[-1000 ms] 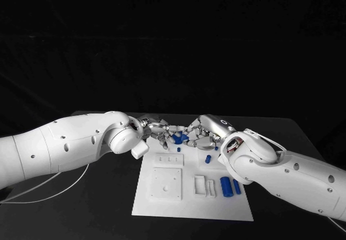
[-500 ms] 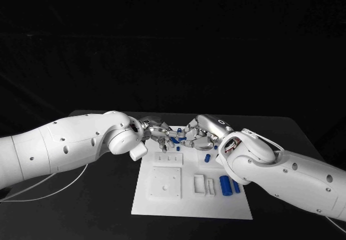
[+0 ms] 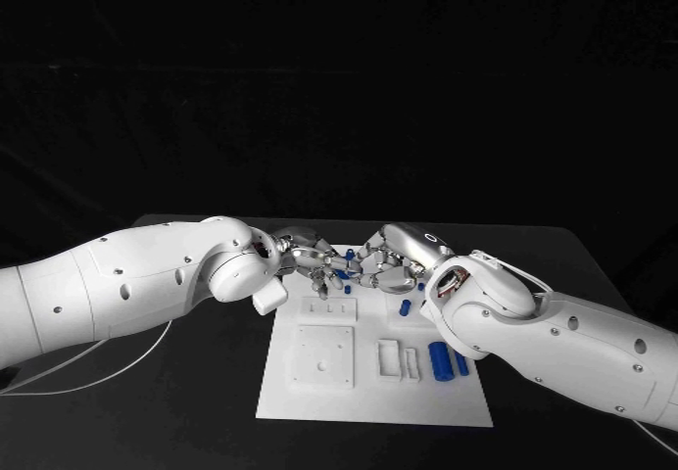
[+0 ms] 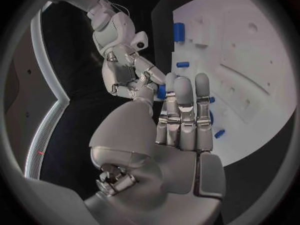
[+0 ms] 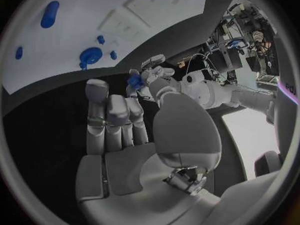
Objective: Assemble the parts on the task board
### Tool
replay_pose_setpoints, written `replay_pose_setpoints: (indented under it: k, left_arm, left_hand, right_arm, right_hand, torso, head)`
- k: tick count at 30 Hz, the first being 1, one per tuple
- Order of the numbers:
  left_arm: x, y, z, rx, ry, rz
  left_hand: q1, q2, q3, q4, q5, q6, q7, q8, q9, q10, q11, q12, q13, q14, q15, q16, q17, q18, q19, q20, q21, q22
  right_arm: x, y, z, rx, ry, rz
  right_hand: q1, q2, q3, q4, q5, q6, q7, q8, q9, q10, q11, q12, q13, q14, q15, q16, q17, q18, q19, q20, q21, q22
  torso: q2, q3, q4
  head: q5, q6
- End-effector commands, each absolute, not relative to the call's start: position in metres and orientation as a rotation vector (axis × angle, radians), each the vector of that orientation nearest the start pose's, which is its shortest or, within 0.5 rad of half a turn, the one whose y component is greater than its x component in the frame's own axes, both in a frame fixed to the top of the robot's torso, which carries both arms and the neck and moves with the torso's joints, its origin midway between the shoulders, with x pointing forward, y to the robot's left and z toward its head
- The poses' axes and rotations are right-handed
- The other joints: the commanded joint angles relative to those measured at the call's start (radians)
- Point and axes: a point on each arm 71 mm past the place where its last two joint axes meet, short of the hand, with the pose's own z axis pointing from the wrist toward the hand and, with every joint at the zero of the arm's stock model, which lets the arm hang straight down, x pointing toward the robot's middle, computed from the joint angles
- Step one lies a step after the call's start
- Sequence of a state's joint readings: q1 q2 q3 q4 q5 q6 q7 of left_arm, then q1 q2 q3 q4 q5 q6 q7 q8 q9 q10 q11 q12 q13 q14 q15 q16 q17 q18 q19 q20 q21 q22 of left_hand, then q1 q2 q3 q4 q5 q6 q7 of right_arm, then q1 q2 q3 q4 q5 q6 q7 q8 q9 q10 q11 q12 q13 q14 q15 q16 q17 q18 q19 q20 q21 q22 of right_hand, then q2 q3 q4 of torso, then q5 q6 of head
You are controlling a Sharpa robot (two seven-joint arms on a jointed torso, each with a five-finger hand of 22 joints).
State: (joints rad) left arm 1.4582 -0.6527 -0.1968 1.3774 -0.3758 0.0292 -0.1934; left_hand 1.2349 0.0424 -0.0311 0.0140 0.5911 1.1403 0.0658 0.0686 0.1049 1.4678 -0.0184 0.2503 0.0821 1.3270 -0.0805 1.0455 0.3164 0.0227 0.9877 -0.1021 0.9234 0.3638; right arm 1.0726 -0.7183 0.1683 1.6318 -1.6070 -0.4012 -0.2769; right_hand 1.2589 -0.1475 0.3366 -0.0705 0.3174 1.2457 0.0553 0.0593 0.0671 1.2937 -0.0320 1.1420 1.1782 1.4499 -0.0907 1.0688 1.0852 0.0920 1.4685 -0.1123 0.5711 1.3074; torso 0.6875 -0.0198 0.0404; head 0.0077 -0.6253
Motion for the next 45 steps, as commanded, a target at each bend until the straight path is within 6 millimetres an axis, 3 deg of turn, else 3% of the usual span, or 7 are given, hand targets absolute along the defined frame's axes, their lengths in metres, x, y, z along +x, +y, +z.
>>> replay_pose_setpoints:
  k: [1,10,16,24,29,35,45]
  left_arm:
    - [0.517,0.14,-0.148,-0.591,2.195,-1.203]
    - [0.518,0.14,-0.147,-0.619,2.184,-1.214]
    - [0.518,0.141,-0.148,-0.626,2.186,-1.214]
    - [0.517,0.141,-0.149,-0.626,2.195,-1.218]
    - [0.516,0.141,-0.15,-0.659,2.197,-1.231]
    - [0.516,0.144,-0.151,-0.681,2.198,-1.225]
    - [0.519,0.152,-0.152,-0.73,2.179,-1.15]
  left_hand:
    - [0.016,0.004,0.029,-0.02,0.04,0.022,-0.008,0.003,0.016,0.006,-0.009,-0.005,-0.002,0.0,-0.008,0.004,0.001,-0.007,-0.004,-0.007,0.007,0.003]
    - [-0.012,0.013,0.099,-0.12,0.109,0.056,-0.034,0.04,0.24,0.026,-0.016,-0.019,-0.006,0.0,-0.014,0.013,0.008,-0.005,-0.017,-0.013,0.031,0.02]
    - [-0.092,0.014,0.2,-0.163,0.144,-0.033,-0.052,0.138,0.719,0.019,-0.026,0.023,0.021,-0.005,-0.021,0.04,0.021,-0.005,-0.03,-0.019,0.052,0.034]
    - [-0.109,0.007,0.223,-0.151,0.144,-0.01,-0.064,0.114,0.886,0.005,-0.034,0.086,0.058,-0.015,-0.027,0.089,0.034,-0.01,-0.034,-0.025,0.063,0.037]
    - [-0.108,0.006,0.222,-0.139,0.128,0.02,-0.07,0.076,0.93,0.012,-0.037,0.103,0.065,-0.014,-0.031,0.11,0.037,-0.012,-0.031,-0.028,0.067,0.036]
    - [-0.146,0.019,0.243,-0.152,0.157,-0.006,-0.078,0.152,0.983,0.012,-0.045,0.141,0.088,0.0,-0.041,0.139,0.041,-0.007,-0.001,-0.04,0.108,0.056]
    - [-0.127,0.029,0.212,-0.157,0.076,0.037,-0.083,0.139,0.825,0.034,-0.054,0.143,0.136,0.027,-0.048,0.16,0.079,0.023,0.029,-0.044,0.2,0.136]
  right_arm:
    - [0.466,-0.12,-0.149,-0.108,1.49,0.751]
    - [0.466,-0.121,-0.15,-0.113,1.501,0.745]
    - [0.467,-0.122,-0.151,-0.113,1.505,0.744]
    - [0.467,-0.123,-0.154,-0.11,1.512,0.74]
    - [0.467,-0.125,-0.155,-0.102,1.508,0.737]
    - [0.469,-0.128,-0.155,-0.069,1.495,0.73]
    - [0.47,-0.136,-0.154,-0.021,1.473,0.734]
  right_hand:
    - [0.005,-0.002,-0.005,0.001,-0.003,0.003,-0.006,0.003,0.001,0.0,-0.005,-0.004,-0.001,0.001,-0.006,-0.006,-0.001,-0.017,0.046,-0.005,-0.001,0.037]
    - [0.007,-0.001,-0.008,0.001,-0.003,0.003,-0.006,0.003,0.001,0.0,-0.005,-0.004,0.0,0.001,-0.006,-0.007,-0.001,-0.018,0.046,-0.005,-0.001,0.037]
    - [0.007,-0.001,-0.008,0.001,-0.003,0.003,-0.006,0.003,0.001,0.0,-0.005,-0.004,0.0,0.001,-0.006,-0.007,-0.001,-0.018,0.046,-0.005,-0.001,0.037]
    - [0.007,0.001,-0.01,0.002,-0.004,0.003,-0.006,0.003,0.001,0.0,-0.005,-0.004,0.0,0.001,-0.006,-0.008,-0.001,-0.017,0.046,-0.005,-0.004,0.036]
    - [0.006,0.003,-0.011,0.004,-0.004,0.003,-0.007,0.003,0.001,0.0,-0.005,-0.004,0.0,0.001,-0.006,-0.008,-0.001,-0.018,0.046,-0.006,-0.002,0.035]
    - [-0.017,-0.015,-0.042,0.028,0.009,-0.048,0.006,0.003,-0.001,-0.008,0.003,-0.013,-0.007,0.0,-0.001,-0.015,-0.006,-0.013,0.045,-0.003,-0.015,0.031]
    - [0.022,-0.035,-0.265,0.165,-0.101,-0.249,0.054,0.002,-0.005,-0.058,0.039,-0.05,-0.051,-0.015,0.027,-0.063,-0.042,0.028,0.039,0.029,-0.11,-0.008]
  torso:
    - [0.0,0.0006,-0.0004]
    - [0.0,0.0016,-0.0007]
    - [-0.001,0.0013,-0.0002]
    - [0.0,0.0016,-0.0004]
    - [0.0,0.0015,-0.0013]
    - [0.0,0.0047,-0.003]
    - [-0.002,0.0027,-0.0011]
  head:
    - [0.0,-0.001]
    - [0.0,-0.001]
    - [-0.001,-0.001]
    - [-0.001,-0.002]
    - [-0.005,0.004]
    - [0.001,-0.002]
    - [0.001,0.0]
